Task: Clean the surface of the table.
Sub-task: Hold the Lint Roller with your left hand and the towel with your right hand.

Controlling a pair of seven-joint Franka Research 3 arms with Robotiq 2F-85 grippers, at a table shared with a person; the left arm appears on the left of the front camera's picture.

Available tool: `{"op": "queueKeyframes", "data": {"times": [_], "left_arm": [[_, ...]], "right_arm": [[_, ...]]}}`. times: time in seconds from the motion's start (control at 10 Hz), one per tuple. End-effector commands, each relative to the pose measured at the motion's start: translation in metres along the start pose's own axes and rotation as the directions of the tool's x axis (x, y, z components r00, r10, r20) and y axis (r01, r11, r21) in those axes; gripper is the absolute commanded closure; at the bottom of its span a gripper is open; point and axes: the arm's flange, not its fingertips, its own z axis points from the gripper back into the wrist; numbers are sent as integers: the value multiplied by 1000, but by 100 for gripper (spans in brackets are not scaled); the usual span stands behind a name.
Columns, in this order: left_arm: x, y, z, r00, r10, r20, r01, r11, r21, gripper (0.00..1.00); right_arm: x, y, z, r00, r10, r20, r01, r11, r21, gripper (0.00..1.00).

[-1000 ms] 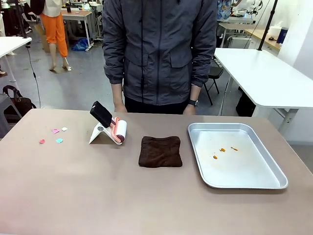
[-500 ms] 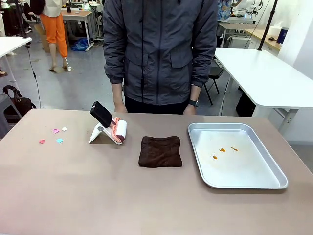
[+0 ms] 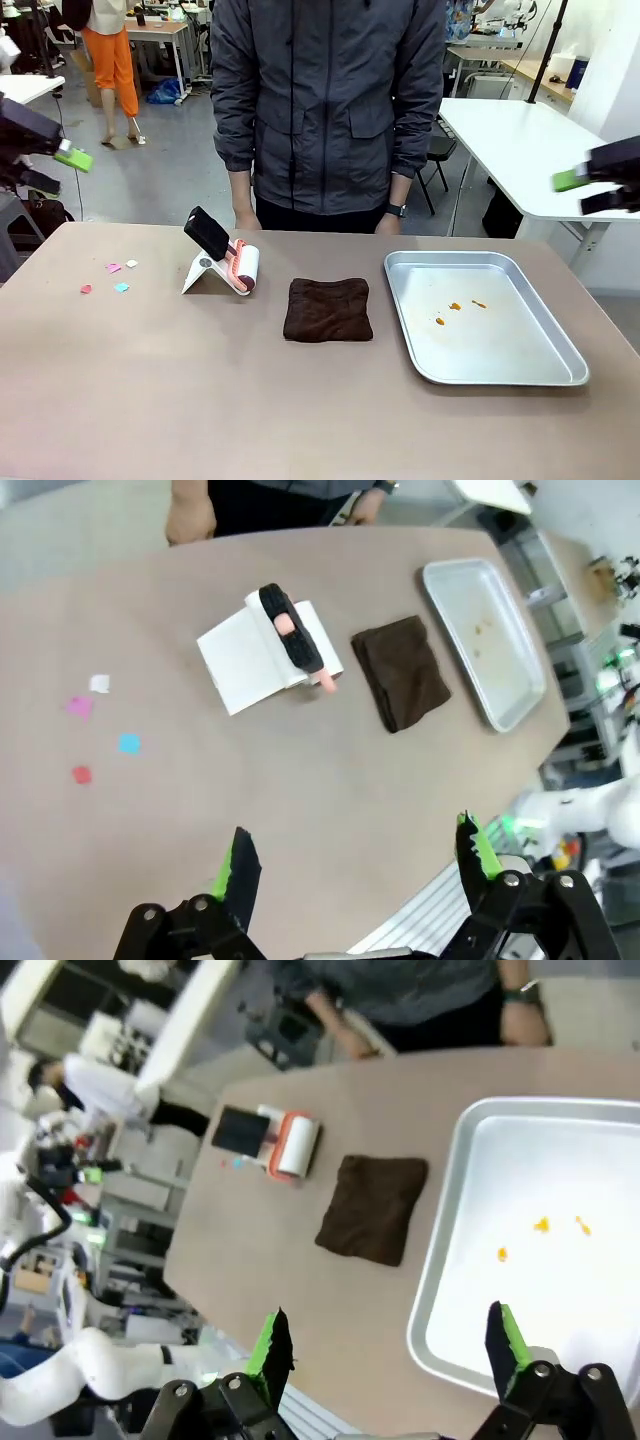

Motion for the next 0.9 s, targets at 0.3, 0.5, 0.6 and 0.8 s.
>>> {"op": "queueKeyframes", "data": {"times": [0.3,0.5,0.6,0.8], "left_arm": [[42,-33,-42,988,144,-60,-137,984,111,0],[56,-51,-65,946,315,-80,-303,943,135,0],[58,-52,-71,953,285,-99,-271,954,129,0],[66,-50,-88,927,349,-137,-330,933,144,0]], "right_arm": [[-37,98,-129,970,-160,-182,124,973,-194,0],[-55,120,-177,947,-213,-241,158,960,-231,0],[-62,124,-194,956,-189,-225,135,963,-234,0],[-67,122,-219,932,-170,-319,88,963,-256,0]]}}
